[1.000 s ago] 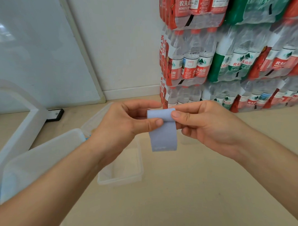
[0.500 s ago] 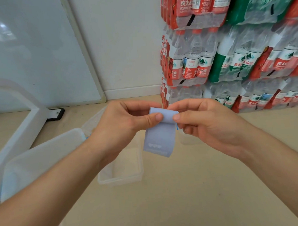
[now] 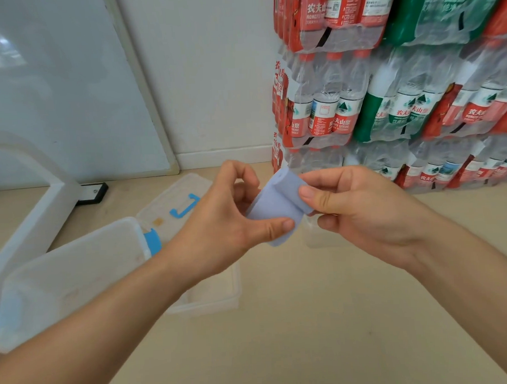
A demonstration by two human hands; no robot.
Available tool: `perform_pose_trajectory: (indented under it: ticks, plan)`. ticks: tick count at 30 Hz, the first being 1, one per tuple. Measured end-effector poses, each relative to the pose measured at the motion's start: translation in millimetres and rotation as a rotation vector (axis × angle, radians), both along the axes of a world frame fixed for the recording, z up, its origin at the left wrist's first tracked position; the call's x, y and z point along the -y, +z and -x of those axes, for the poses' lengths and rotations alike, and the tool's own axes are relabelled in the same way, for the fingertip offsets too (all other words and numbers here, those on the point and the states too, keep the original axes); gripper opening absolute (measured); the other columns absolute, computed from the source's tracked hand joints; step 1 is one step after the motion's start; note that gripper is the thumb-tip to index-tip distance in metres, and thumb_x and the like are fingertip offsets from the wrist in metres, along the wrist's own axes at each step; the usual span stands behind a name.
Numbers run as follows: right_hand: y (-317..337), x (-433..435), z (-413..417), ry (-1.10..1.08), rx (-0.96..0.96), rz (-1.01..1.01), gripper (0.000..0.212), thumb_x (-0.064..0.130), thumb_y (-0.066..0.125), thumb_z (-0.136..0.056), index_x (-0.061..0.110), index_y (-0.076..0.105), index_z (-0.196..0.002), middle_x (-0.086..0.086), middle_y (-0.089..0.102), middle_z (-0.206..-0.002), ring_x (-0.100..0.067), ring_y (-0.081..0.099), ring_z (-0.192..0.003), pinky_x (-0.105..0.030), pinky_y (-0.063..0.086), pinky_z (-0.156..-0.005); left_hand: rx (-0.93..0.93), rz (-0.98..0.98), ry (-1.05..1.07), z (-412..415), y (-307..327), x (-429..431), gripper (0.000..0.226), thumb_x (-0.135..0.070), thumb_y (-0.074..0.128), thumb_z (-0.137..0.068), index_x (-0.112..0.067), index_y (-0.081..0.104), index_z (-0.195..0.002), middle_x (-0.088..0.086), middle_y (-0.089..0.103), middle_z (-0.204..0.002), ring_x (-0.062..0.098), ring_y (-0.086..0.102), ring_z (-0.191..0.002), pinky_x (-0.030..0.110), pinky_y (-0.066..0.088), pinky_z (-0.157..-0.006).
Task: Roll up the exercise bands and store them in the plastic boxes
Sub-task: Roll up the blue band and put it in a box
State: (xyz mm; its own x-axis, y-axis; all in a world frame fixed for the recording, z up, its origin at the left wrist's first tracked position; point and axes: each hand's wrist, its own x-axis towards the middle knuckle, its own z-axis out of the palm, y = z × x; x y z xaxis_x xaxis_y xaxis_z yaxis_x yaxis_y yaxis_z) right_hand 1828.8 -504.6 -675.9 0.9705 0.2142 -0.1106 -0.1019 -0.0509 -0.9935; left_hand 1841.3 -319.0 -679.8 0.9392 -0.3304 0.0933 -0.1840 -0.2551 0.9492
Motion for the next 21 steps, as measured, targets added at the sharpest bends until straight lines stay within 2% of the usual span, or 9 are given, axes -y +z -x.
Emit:
perform_pose_trajectory:
  ticks: [2,6,8,12,16,18,21]
  plan:
    - [-1.6,1.4,-1.6,-0.011,-0.034,-0.067,0.018,0.012,0.056,-0.089,0.011,0.073,-0.097,0.001,0.064,-0.079,-0.006,0.046,-0.063,-0.016,0.034,-0.052,0.051,-0.061,0.012,0.8,0.1,0.5,0.046,-0.029,0.085,-0.061,-0.025,0.043,-0.081,0.013,0.062,-0.084,0.028,0.058,-0.068,0.045,0.049,-0.057]
    - [-4.1,2.5,-2.4,-0.001,-0.06,-0.124,0.02,0.011,0.054,-0.09,0.008,0.072,-0.1,0.001,0.062,-0.077,-0.006,0.045,-0.061,-0.016,0.034,-0.051,0.05,-0.077,0.061,-1.5,0.6,0.1,0.032,-0.034,0.085,-0.063,-0.025,0.056,-0.075,-0.001,0.062,-0.069,0.015,0.053,-0.059,0.029,0.042,-0.053]
    - [-3.4,2.5,-1.6,0.004,-0.058,-0.11,0.02,0.012,0.054,-0.09,0.008,0.071,-0.1,0.001,0.062,-0.077,-0.005,0.046,-0.062,-0.016,0.035,-0.052,0.031,-0.036,0.094,-2.0,0.2,0.5,0.025,-0.033,0.084,-0.064,-0.02,0.063,-0.069,-0.001,0.061,-0.064,0.014,0.051,-0.059,0.027,0.041,-0.055]
    - [-1.9,2.4,0.0,-0.028,-0.04,-0.001,0.02,0.015,0.058,-0.09,0.004,0.07,-0.101,-0.007,0.062,-0.084,-0.009,0.051,-0.066,-0.019,0.044,-0.056,-0.038,0.068,0.142,-3.0,2.5,-3.1,0.014,-0.015,0.077,-0.074,-0.013,0.065,-0.069,0.002,0.064,-0.066,0.012,0.057,-0.062,0.019,0.044,-0.054]
    - [2.6,-1.3,3.1,-0.048,0.017,0.125,0.012,0.015,0.063,-0.088,0.011,0.069,-0.098,-0.01,0.067,-0.08,-0.011,0.06,-0.062,-0.02,0.051,-0.059,-0.067,0.075,0.146,-2.4,4.0,-5.1,0.012,-0.014,0.075,-0.077,-0.012,0.065,-0.07,0.007,0.065,-0.066,0.017,0.058,-0.062,0.025,0.045,-0.056]
    - [4.2,-1.1,4.2,-0.03,0.038,0.182,0.019,0.015,0.065,-0.087,0.017,0.065,-0.106,-0.01,0.068,-0.079,-0.013,0.063,-0.06,-0.024,0.055,-0.062,-0.07,0.055,0.14,-2.1,4.7,-5.0,0.012,-0.014,0.075,-0.077,-0.014,0.065,-0.07,0.006,0.064,-0.064,0.017,0.058,-0.061,0.027,0.044,-0.058]
    - [3.9,-1.6,5.7,-0.004,0.095,0.323,0.037,0.018,0.067,-0.085,0.029,0.06,-0.12,0.001,0.067,-0.072,-0.015,0.065,-0.058,-0.035,0.059,-0.072,-0.076,0.032,0.094,-0.6,6.7,-3.7,0.01,-0.01,0.074,-0.078,-0.015,0.065,-0.076,0.004,0.066,-0.065,0.016,0.058,-0.06,0.026,0.044,-0.056]
